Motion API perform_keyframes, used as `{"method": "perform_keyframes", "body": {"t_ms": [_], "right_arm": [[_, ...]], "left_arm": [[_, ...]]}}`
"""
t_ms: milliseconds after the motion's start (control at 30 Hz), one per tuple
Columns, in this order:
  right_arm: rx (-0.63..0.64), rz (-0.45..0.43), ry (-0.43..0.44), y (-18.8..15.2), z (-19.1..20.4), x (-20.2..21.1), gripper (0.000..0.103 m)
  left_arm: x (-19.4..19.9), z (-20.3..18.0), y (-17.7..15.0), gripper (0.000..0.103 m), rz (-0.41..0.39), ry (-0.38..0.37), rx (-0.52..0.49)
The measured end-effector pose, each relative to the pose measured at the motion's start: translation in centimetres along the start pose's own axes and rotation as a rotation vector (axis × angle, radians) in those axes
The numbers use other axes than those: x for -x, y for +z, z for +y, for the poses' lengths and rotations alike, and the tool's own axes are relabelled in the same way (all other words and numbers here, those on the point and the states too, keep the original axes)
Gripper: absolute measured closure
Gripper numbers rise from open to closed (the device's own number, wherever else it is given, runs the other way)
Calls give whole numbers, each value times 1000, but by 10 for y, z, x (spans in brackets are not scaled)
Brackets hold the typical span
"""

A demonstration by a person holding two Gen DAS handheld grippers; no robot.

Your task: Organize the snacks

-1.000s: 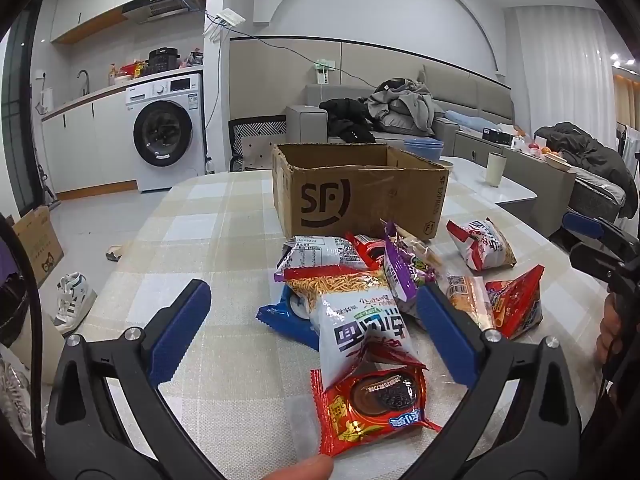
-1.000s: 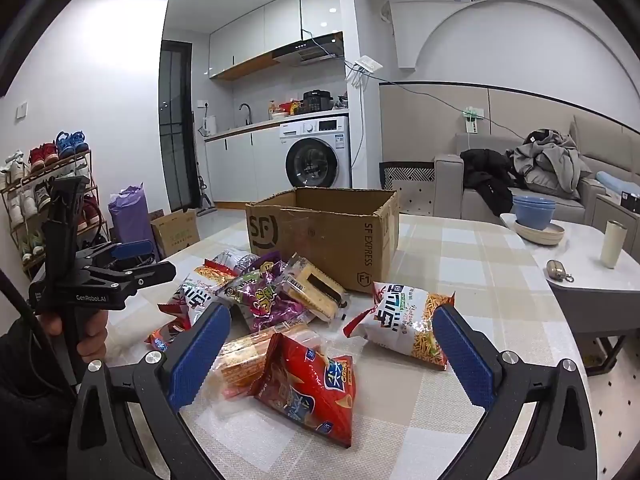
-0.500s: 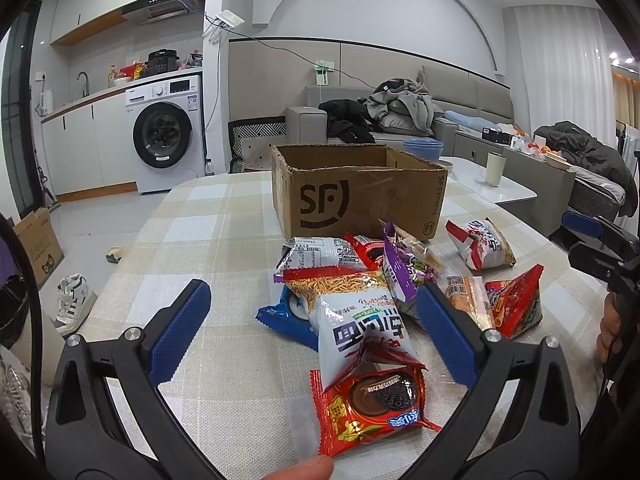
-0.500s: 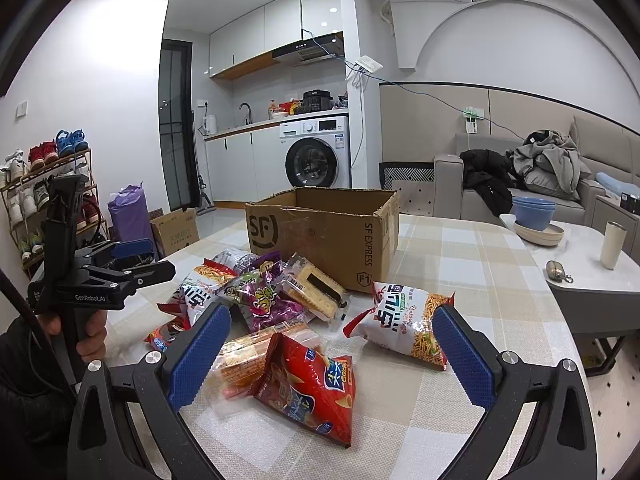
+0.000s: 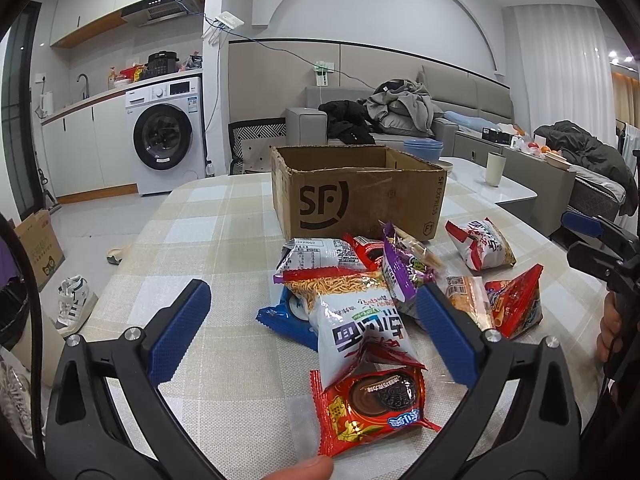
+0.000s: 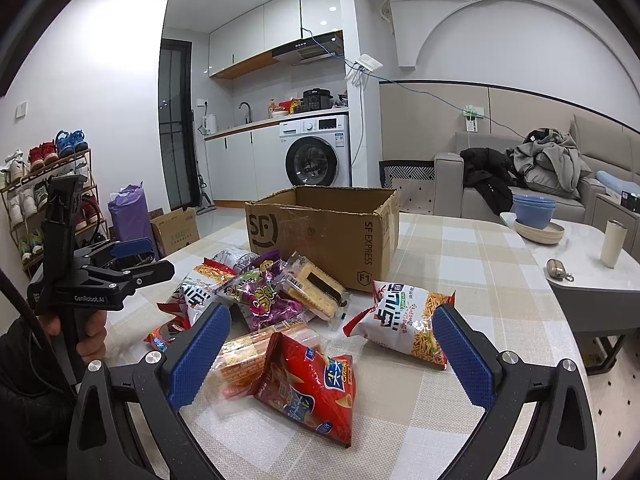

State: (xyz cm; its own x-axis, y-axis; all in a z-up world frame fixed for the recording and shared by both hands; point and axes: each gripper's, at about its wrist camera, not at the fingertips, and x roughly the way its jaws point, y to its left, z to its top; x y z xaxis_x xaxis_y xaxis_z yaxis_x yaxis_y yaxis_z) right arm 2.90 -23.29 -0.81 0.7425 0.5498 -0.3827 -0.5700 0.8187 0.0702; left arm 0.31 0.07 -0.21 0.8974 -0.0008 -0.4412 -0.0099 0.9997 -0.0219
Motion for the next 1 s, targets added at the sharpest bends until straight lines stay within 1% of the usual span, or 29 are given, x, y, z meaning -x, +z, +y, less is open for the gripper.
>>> {"method": "perform_keyframes", "body": {"t_ms": [1000], "right_arm": [[-3,17,-9,-2,1,-6,0]], "left_arm": [[1,-1,0,1,-1,1,-5]]}}
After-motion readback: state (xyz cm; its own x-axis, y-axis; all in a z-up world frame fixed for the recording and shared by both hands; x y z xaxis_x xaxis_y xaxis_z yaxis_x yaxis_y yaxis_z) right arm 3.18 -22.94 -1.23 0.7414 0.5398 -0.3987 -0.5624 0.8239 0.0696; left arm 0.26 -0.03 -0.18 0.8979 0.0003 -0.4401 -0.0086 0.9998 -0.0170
